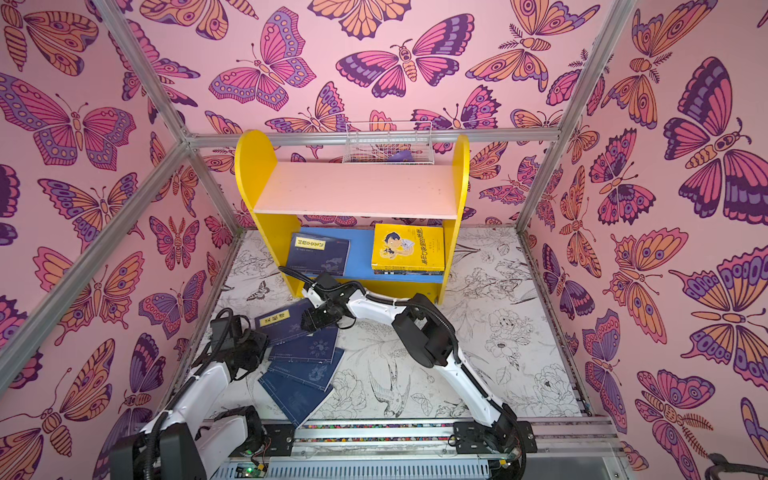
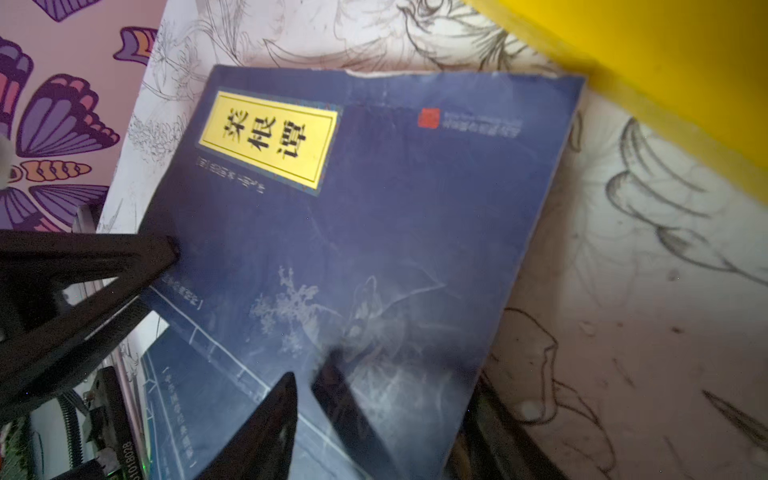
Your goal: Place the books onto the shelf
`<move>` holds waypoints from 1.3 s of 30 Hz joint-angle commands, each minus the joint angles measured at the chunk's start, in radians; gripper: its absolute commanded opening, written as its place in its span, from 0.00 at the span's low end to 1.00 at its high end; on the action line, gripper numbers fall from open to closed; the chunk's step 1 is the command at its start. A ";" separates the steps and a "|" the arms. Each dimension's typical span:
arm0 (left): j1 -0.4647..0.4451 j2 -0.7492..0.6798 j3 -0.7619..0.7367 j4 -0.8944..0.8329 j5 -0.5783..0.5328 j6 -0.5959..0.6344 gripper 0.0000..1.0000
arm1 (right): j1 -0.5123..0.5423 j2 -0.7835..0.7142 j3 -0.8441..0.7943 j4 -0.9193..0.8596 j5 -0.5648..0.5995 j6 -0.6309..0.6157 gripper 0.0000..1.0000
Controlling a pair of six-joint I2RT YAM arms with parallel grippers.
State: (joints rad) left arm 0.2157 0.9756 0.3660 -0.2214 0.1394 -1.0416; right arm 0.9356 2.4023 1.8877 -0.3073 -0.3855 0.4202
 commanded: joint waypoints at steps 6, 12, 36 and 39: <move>-0.019 -0.081 -0.027 0.048 0.096 0.011 0.05 | 0.027 -0.075 -0.100 0.072 -0.055 -0.022 0.61; -0.029 -0.140 -0.027 -0.017 0.138 -0.002 0.00 | 0.023 -0.196 -0.195 0.125 -0.022 -0.057 0.63; -0.224 -0.340 0.235 -0.156 0.345 -0.107 0.00 | -0.201 -0.862 -0.845 0.351 -0.206 0.308 0.74; -0.256 -0.384 0.203 0.069 0.394 -0.114 0.00 | -0.234 -0.875 -0.867 0.360 -0.304 0.386 0.74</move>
State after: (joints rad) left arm -0.0174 0.6323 0.5678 -0.3767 0.4553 -1.1259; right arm 0.7246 1.5612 1.0286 -0.0063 -0.5537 0.6857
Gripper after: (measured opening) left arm 0.117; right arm 0.742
